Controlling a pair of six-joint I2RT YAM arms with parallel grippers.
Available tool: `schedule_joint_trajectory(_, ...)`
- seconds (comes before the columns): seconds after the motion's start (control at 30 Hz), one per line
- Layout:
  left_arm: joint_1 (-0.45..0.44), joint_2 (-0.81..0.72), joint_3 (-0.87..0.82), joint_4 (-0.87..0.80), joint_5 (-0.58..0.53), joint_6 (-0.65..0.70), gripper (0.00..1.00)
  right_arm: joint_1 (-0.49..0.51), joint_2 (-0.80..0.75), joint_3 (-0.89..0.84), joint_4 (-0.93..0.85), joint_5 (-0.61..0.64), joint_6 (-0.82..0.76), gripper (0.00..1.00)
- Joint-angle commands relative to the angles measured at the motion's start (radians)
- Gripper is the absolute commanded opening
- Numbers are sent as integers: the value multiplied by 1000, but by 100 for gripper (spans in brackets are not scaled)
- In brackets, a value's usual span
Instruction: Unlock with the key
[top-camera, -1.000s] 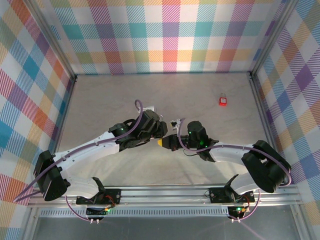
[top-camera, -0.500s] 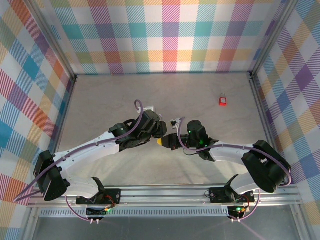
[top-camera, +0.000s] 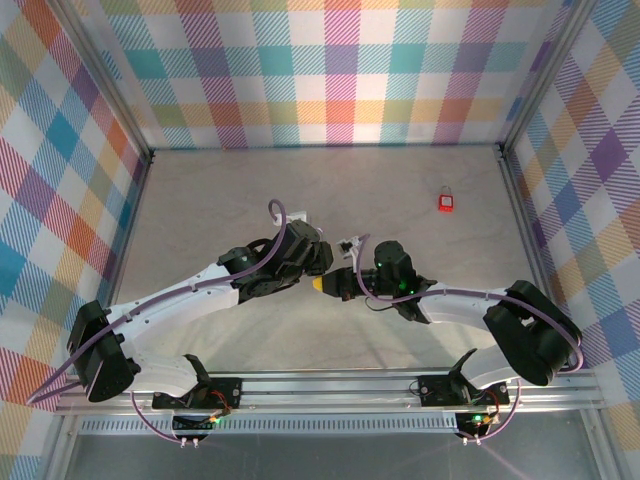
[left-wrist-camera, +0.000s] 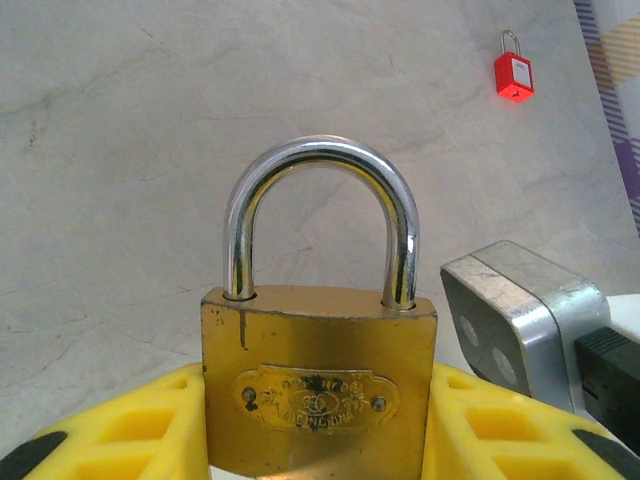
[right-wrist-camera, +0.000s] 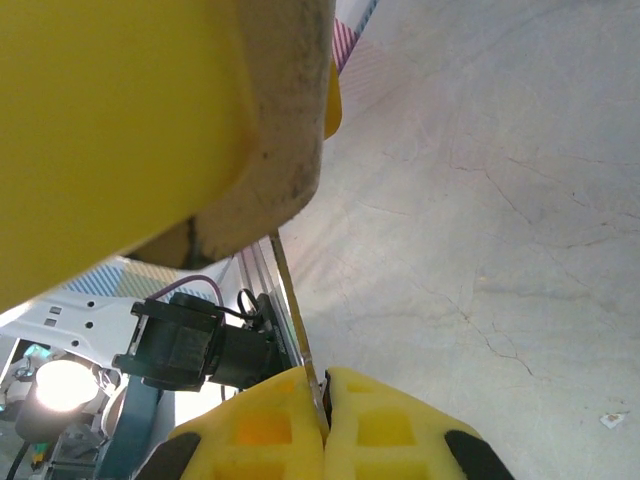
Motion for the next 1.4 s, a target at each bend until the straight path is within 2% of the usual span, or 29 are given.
schedule_joint_trajectory(0.0,-11,-12,0,34,-27,7,0,6,0,30,33,-19,-1,0)
schedule_joint_trajectory(0.47,-13,-9,-14,29,-32,10,0,6,-20,44,-1,-4,-10,0)
schedule_joint_trajectory(0.77,-15,-26,-17,25,-31,21,0,-1,21,45,11,9,2,0)
schedule_joint_trajectory(1.37,-49,-19,-22,-8,-92,33,0,-32,-17,47,-36,61,11,0)
